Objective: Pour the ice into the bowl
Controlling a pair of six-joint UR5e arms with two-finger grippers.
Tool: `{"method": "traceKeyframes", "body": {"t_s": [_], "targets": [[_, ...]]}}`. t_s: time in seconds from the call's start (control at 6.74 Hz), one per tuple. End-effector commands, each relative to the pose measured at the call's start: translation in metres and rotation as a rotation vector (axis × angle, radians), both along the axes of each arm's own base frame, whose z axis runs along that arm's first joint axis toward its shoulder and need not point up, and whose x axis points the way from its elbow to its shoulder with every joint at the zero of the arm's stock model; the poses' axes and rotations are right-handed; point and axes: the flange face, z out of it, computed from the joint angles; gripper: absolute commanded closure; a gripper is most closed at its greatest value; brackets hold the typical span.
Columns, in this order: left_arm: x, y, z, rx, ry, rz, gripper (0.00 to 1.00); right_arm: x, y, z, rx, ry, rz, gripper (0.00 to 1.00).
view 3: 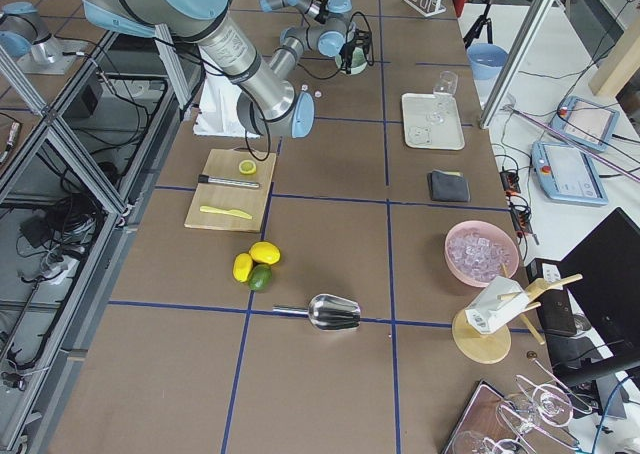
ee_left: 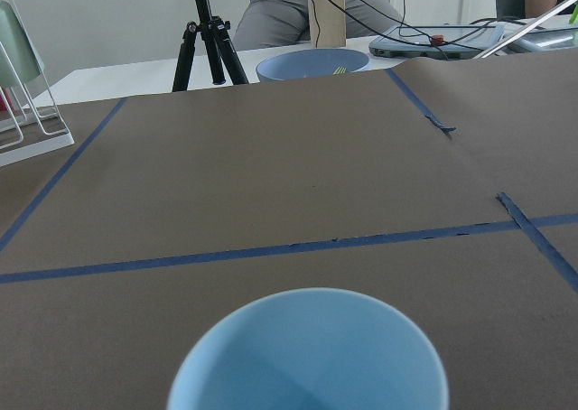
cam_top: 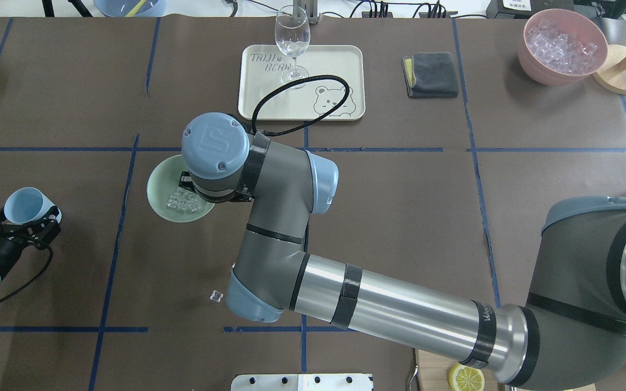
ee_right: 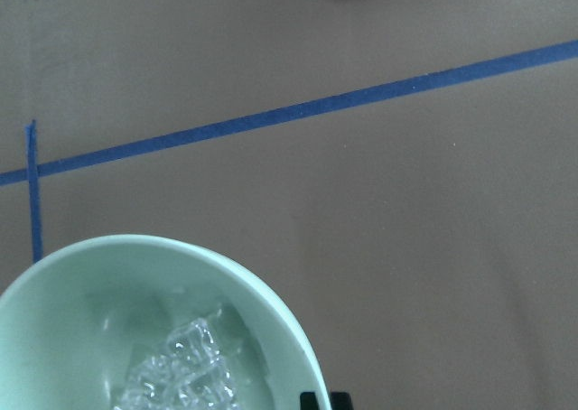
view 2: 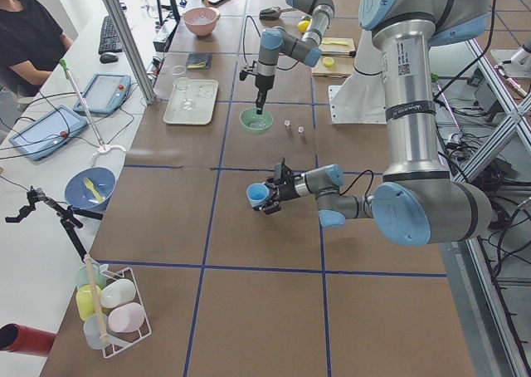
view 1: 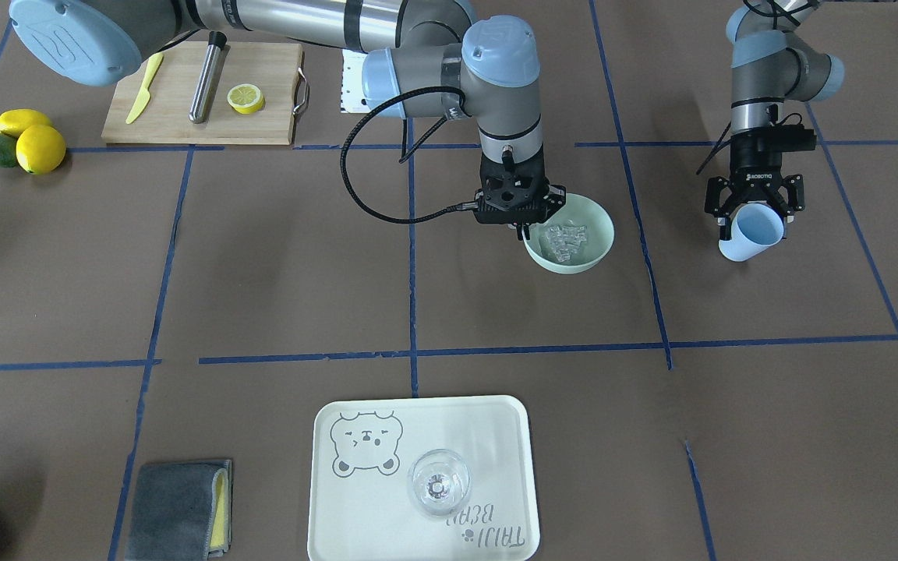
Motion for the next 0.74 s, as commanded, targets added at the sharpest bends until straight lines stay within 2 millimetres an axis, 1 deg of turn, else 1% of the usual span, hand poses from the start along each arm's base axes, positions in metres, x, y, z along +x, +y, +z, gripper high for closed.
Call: {"method": "traceKeyframes", "body": {"t_s": [0.0,0.15,0.3,0.44,0.59], "targets": [[-0.006,0.000,-0.002,0.003,-0.006,-0.002,0.00,0.014,-0.010,-0.011,0.004,-0.022,0.011,1.00],[-0.009,0.000,-0.006,0.007,-0.002,-0.004,0.00,0.019,-0.014,-0.014,0.006,-0.027,0.017,1.00],[-0.017,-0.001,-0.016,0.010,0.011,-0.007,0.00,0.027,-0.019,-0.015,-0.013,-0.035,-0.003,1.00],[-0.023,-0.002,-0.036,-0.003,0.057,0.021,0.00,0.031,-0.021,-0.013,-0.023,-0.039,-0.017,1.00],[-0.035,-0.008,-0.053,0.010,0.052,0.024,0.00,0.039,-0.023,-0.016,-0.020,-0.050,-0.014,1.00]]}}
